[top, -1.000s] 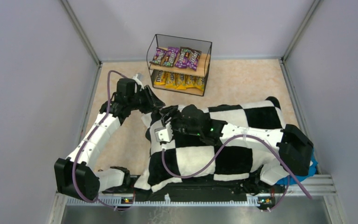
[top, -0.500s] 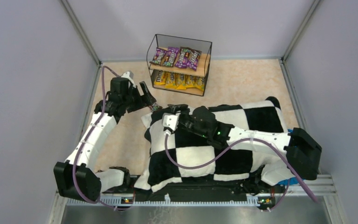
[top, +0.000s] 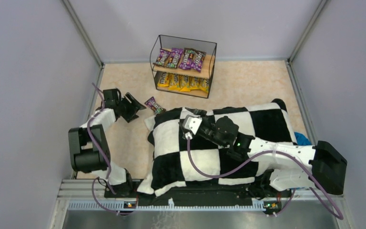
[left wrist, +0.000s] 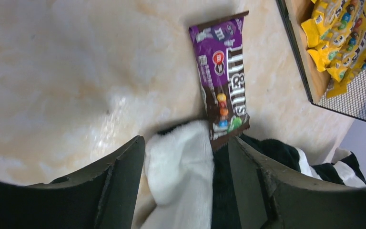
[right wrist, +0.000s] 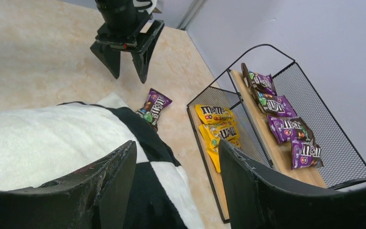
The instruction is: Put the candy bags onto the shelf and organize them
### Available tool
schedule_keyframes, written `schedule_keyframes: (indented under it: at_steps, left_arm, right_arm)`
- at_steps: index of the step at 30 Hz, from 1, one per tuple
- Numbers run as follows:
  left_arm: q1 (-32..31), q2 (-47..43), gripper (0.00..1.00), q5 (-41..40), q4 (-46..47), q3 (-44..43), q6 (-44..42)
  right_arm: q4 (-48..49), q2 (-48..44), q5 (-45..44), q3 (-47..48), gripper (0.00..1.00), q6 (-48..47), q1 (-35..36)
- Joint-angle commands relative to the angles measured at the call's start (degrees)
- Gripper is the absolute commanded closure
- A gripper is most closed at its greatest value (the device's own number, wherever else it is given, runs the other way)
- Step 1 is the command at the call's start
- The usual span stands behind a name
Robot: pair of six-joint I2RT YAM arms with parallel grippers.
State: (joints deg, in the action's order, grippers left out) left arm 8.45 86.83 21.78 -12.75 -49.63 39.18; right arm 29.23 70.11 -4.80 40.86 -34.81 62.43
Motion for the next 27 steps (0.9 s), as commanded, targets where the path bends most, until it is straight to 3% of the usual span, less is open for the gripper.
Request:
schedule_keyframes:
  at_steps: [1, 10, 20, 27]
  left_arm:
    - [0.1, 6.8, 0.29, 3.4, 10.7, -3.8, -1.0]
    - [0.1, 15.0, 0.39, -1.2, 18.9, -4.8, 1.0]
    - [-1.2, 23.7, 0.42, 2.4, 20.8, -9.8, 3.3]
    - [-1.5, 25.9, 0.58, 2.4, 18.7, -10.2, 3.1]
  right_arm:
    - [3.2, -2.9, -0.1, -0.4, 0.36, 1.6, -0.3]
    - [5.3, -3.9, 1.9, -1.9, 0.36, 2.5, -0.3]
    - [5.5, -4.5, 2.0, -2.5, 0.36, 2.2, -0.3]
    - [5.5, -3.9, 2.2, -2.2, 0.36, 1.9, -0.3]
